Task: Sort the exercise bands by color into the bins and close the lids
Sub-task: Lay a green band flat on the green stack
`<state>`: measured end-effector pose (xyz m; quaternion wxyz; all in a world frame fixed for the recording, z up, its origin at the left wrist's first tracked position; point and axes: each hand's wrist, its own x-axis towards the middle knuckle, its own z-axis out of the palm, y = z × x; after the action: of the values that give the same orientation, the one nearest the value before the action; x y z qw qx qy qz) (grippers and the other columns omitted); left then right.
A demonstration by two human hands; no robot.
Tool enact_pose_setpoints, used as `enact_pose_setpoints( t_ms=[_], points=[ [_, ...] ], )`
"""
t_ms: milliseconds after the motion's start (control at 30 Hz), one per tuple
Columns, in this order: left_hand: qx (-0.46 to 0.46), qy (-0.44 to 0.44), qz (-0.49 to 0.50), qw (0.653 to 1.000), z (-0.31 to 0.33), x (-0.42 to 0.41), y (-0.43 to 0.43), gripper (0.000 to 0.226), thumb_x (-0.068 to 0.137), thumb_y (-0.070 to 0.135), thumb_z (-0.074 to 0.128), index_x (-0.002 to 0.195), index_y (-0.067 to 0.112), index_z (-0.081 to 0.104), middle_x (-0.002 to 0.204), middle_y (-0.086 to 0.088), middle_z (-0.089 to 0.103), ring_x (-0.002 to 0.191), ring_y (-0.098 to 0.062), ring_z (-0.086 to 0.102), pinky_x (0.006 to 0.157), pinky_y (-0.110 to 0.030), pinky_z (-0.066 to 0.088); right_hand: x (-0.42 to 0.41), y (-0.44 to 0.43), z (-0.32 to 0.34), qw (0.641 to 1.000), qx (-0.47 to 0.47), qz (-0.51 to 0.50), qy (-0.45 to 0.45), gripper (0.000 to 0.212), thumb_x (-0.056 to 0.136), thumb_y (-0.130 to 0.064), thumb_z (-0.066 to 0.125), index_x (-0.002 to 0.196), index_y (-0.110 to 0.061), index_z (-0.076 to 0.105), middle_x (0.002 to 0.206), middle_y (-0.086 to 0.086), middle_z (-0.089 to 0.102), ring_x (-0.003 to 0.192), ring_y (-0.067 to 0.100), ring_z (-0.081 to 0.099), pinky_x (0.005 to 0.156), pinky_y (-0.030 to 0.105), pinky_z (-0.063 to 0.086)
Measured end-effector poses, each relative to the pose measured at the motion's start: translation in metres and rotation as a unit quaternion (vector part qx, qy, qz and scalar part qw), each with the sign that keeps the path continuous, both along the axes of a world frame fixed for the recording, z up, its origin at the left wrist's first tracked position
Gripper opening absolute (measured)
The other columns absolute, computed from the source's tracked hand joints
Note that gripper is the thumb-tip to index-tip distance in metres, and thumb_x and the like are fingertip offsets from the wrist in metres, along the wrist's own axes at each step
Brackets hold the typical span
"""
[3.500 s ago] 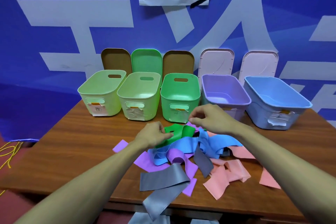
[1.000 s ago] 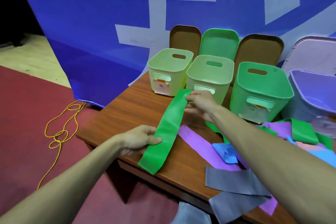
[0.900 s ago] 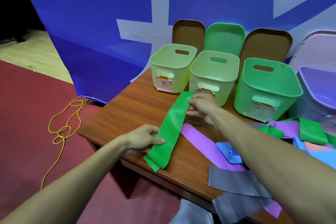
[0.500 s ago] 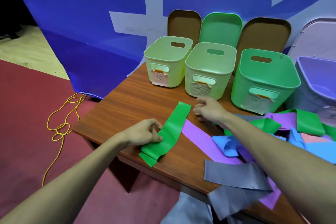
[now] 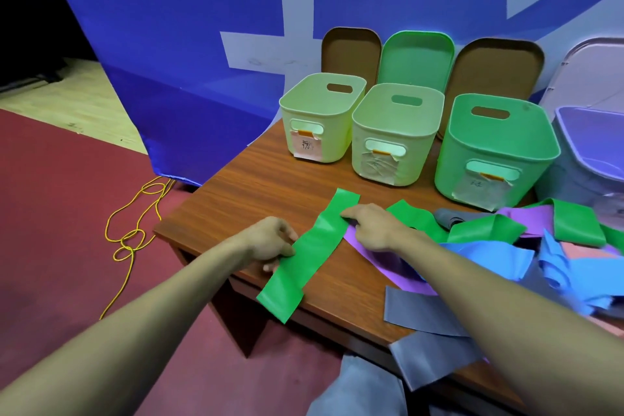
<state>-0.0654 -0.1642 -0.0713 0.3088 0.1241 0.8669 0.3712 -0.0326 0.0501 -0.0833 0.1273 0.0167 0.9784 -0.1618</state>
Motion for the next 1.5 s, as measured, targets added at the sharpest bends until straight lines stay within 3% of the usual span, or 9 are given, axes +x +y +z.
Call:
enact_pose_setpoints(
  t_ms=[67,133,333,533,667,800,1000,1200,1500],
  points=[
    [-0.102,0.129,-0.037,0.986,-0.003,-0.005,0.001,0.02,0.082,0.007,0.066,0.097,0.016,0.056,0.067,0.008,0.057,0.061,-0.011,0.055,0.051,-0.018,0.041,-0.006,-0.001,-0.001,1.0,0.0,-0.005,0.009,0.059,0.079,-0.001,0.037,0.133,-0.021,0.052,0.137,0.006,0.054,0.128,0.028,0.046,0.106,0.044,0.039],
    [-0.141,0.161,-0.062,0.975,-0.002,-0.008,0.004,0.016,0.081,0.018,0.065,0.094,0.023,0.057,0.08,0.007,0.058,0.078,-0.013,0.056,0.065,-0.021,0.043,-0.013,-0.001,0.0,1.0,-0.006,-0.011,0.006,0.055,0.082,0.0,0.038,0.131,-0.017,0.054,0.138,0.006,0.054,0.129,0.027,0.046,0.107,0.043,0.039],
    [-0.234,0.225,-0.112,0.939,0.0,-0.019,0.019,0.024,0.083,0.05,0.058,0.079,0.026,0.057,0.092,0.001,0.064,0.089,-0.022,0.06,0.078,-0.033,0.049,-0.037,0.01,0.005,0.992,-0.047,-0.096,0.065,0.038,0.093,-0.013,0.05,0.131,-0.008,0.054,0.139,0.013,0.052,0.129,0.026,0.046,0.107,0.031,0.034],
    [-0.134,0.285,-0.101,0.944,-0.018,-0.038,0.027,0.019,0.085,0.047,0.059,0.081,0.029,0.056,0.093,0.006,0.056,0.094,-0.017,0.054,0.088,-0.037,0.04,-0.057,0.012,-0.009,0.972,-0.074,-0.2,0.099,0.038,0.089,-0.025,0.062,0.123,-0.01,0.055,0.125,0.012,0.06,0.115,0.031,0.056,0.098,0.042,0.046],
    [-0.071,0.288,-0.105,0.949,-0.032,-0.047,0.03,0.012,0.083,0.042,0.064,0.082,0.033,0.057,0.093,0.009,0.048,0.098,-0.011,0.042,0.09,-0.034,0.03,-0.064,0.013,-0.012,0.969,-0.062,-0.217,0.102,0.007,0.086,-0.014,0.063,0.091,-0.019,0.064,0.115,0.008,0.062,0.103,0.029,0.061,0.089,0.041,0.051],
    [0.0,0.27,-0.066,0.961,-0.039,-0.05,0.03,0.012,0.08,0.036,0.069,0.075,0.035,0.058,0.089,0.012,0.05,0.096,-0.008,0.042,0.087,-0.029,0.024,-0.072,0.019,-0.009,0.957,-0.079,-0.232,0.153,0.019,0.087,-0.015,0.062,0.073,-0.025,0.055,0.095,0.005,0.067,0.091,0.025,0.062,0.081,0.038,0.052],
    [0.067,0.273,0.009,0.96,-0.046,-0.049,0.033,0.011,0.081,0.034,0.069,0.089,0.036,0.062,0.087,0.011,0.055,0.091,-0.002,0.046,0.082,-0.027,0.026,-0.086,0.022,-0.003,0.933,-0.134,-0.246,0.228,0.013,0.086,-0.01,0.063,0.08,-0.019,0.057,0.086,0.007,0.066,0.084,0.024,0.064,0.078,0.035,0.053],
    [0.041,0.314,0.007,0.949,-0.05,-0.048,0.034,0.018,0.079,0.029,0.067,0.092,0.04,0.059,0.086,0.014,0.052,0.088,-0.003,0.046,0.084,-0.026,0.027,-0.077,0.016,-0.009,0.956,-0.102,-0.199,0.191,0.031,0.087,0.001,0.053,0.113,-0.011,0.066,0.118,0.008,0.064,0.109,0.022,0.058,0.096,0.033,0.047],
    [-0.011,0.335,-0.05,0.941,-0.051,-0.048,0.036,0.021,0.085,0.032,0.054,0.1,0.044,0.061,0.098,0.015,0.047,0.101,-0.005,0.043,0.09,-0.029,0.026,-0.029,0.064,0.018,0.983,0.129,-0.109,0.078,0.033,0.083,-0.008,0.049,0.112,-0.018,0.063,0.121,0.009,0.061,0.113,0.029,0.057,0.09,0.036,0.05]
  ],
)
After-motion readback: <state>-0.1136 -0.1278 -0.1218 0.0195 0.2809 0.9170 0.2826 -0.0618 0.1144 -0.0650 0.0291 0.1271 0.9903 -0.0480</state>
